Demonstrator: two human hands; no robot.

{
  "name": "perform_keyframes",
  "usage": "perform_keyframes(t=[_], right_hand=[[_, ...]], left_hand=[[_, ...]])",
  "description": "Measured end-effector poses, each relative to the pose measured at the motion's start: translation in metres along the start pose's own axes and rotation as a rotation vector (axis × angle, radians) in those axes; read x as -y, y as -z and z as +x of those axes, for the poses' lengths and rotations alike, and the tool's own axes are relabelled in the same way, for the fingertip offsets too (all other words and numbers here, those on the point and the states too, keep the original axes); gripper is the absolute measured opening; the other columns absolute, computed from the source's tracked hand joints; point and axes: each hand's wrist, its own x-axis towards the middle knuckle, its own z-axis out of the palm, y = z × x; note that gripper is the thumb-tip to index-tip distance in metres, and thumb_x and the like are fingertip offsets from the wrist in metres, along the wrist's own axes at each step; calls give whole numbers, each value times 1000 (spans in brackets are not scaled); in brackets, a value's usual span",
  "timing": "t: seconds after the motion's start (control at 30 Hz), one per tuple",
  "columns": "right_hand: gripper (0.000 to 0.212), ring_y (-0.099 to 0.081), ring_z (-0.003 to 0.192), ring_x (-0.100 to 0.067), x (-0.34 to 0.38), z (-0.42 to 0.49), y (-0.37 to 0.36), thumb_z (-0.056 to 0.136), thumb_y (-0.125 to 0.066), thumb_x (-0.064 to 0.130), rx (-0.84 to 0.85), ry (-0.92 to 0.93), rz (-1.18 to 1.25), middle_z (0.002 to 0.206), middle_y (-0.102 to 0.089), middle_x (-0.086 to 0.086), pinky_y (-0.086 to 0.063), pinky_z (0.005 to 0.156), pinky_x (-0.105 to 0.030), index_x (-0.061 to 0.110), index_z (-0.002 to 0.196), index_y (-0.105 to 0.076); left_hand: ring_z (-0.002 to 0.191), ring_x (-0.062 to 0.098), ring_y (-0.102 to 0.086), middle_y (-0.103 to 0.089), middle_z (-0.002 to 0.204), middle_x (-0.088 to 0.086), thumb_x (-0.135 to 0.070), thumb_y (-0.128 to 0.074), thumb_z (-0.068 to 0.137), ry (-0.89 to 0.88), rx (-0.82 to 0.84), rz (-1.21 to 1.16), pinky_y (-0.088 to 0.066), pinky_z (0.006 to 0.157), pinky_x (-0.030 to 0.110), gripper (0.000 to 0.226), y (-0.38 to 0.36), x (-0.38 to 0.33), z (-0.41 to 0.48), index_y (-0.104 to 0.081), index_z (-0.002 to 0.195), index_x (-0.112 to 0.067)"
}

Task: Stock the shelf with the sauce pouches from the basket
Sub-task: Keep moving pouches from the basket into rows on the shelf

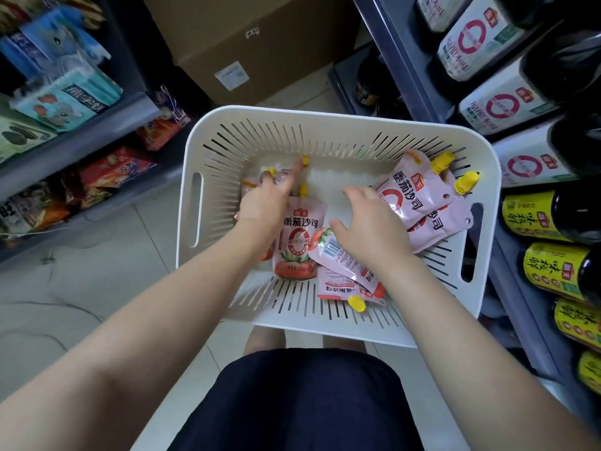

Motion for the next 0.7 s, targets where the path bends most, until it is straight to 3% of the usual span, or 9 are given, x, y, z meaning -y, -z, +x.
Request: perform_keyframes(t=[0.17,0.27,0.37,0.47,0.6,0.7], right_hand=[[55,-48,127,-26,-4,5,-6,92,-60,30,62,-32,183,143,-46,-7,-42,95,-35,16,142,-41],[65,-49,127,-27,3,18,-20,87,-66,26,58,-79,297,142,-49,-10,-42,96,-35,17,145,-38],[77,-49,126,-32,20,38,-43,81,-73,29,134,-121,313,141,-48,-13,-44,96,-37,15,145,-33],[80,-53,120,-36,35,59,-69,71,-81,37,209,-196,278,130,-53,-15,-48,96,-42,9,135,-42],[66,-35,131,-39,44,74,-85,82,-68,20,142,-307,234,140,-39,-23,-36,103,-43,3,137,-36],[83,-27,134,-38,38,77,-88,76,-77,29,158,-324,167,143,-26,-19,-35,105,-45,11,141,-27]], left_hand=[[107,39,-58,-46,136,17,1,-59,82,62,-44,-443,-49,78,44,99,22,15,-33,0,153,-34],[106,9,-64,-54,130,-9,10,-77,66,54,-101,-1029,-57,75,29,115,33,26,-61,-13,151,-32],[104,-13,-59,-51,125,-22,17,-80,60,27,-176,-1256,-50,74,9,117,37,35,-86,-19,150,-26],[110,-7,-58,-52,133,-10,13,-85,56,10,-227,-1306,-49,82,10,119,41,40,-98,-21,150,-21],[117,7,-59,-55,134,-5,12,-87,54,-4,-218,-1374,-52,95,27,118,38,51,-101,-24,148,-21],[123,12,-56,-49,141,-4,9,-87,57,-35,-186,-1405,-50,100,37,125,34,57,-102,-13,152,-24]])
